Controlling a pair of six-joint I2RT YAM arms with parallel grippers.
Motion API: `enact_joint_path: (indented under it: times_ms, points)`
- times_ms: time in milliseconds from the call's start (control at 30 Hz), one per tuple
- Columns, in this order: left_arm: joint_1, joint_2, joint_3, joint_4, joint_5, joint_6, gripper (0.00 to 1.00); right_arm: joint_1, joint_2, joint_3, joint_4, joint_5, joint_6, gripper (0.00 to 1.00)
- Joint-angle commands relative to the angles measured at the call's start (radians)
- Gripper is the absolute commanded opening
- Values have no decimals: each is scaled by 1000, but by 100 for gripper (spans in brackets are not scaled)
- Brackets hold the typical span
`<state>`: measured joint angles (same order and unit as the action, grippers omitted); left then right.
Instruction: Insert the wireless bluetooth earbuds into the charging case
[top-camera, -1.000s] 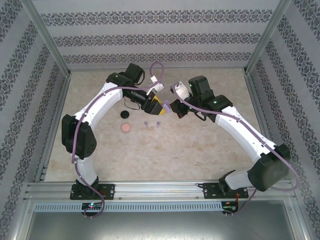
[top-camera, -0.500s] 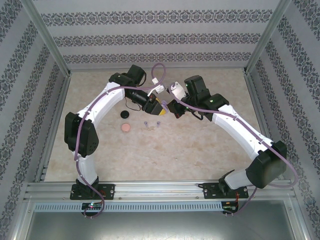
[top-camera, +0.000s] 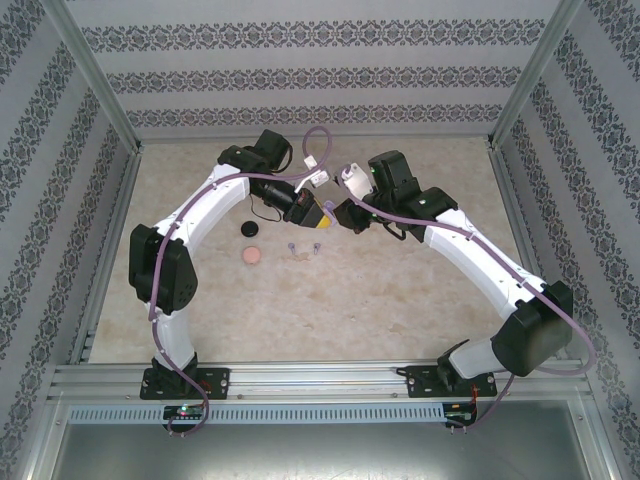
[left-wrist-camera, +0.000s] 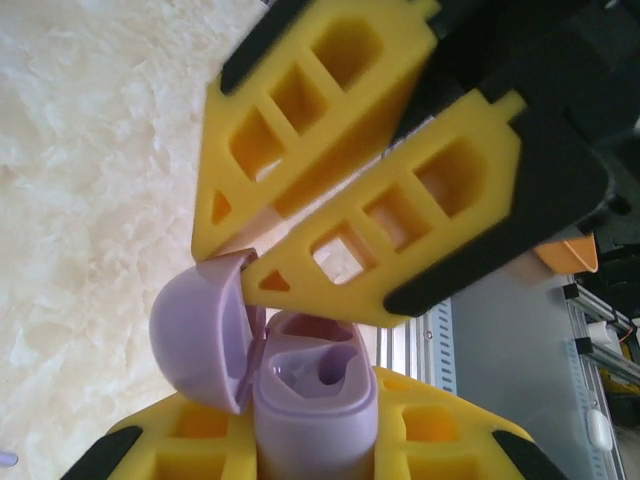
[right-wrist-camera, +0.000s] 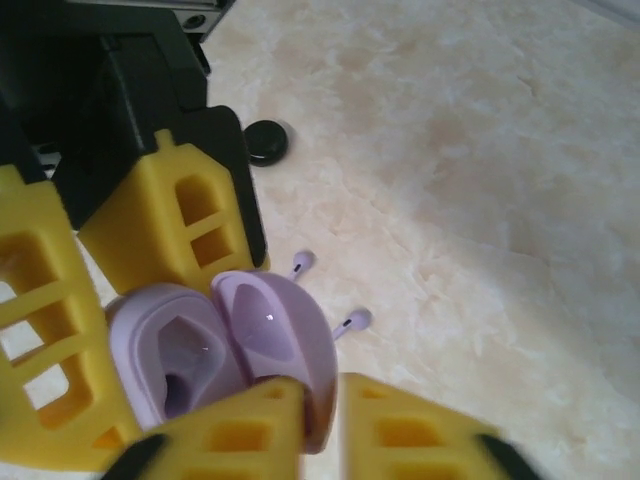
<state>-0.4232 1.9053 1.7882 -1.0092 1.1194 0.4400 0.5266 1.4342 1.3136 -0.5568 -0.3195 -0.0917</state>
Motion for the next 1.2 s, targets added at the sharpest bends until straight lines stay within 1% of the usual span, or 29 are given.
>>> enact_joint_path:
  times_ms: [0,67,100,267,333,400,533,633,733,833,933,1167]
  points:
    - [17,-34,-45,104,14,-49,1,-12,-53,16,27,-21,62,38]
    - [45,-78,-117,222,11,-121,0,-33,-98,-13,47,-53,113,47]
    - [62,-104,-152,301,6,-156,0,-40,-127,-33,50,-65,134,49]
    - [129,-267,-353,612,-107,-340,0,-48,-240,-144,64,-64,235,61]
    - [146,-341,-443,746,-178,-410,0,-45,-252,-181,82,-66,294,62]
    - [154,-416,-535,870,-241,-463,0,-36,-234,-197,90,-41,352,63]
    - [156,-565,-684,1057,-390,-534,0,24,-126,-181,91,49,427,63]
    - [155,-661,-765,1154,-500,-563,0,66,-13,-133,85,97,481,62]
    - [156,-742,-817,1211,-592,-589,0,104,111,-71,80,126,534,62]
    - [154,-792,-838,1232,-654,-608,0,140,243,15,55,147,577,60]
    - [155,-825,-852,1253,-691,-620,0,173,370,114,15,174,597,57]
    - [154,-863,-860,1278,-758,-634,0,227,613,352,-150,273,604,52]
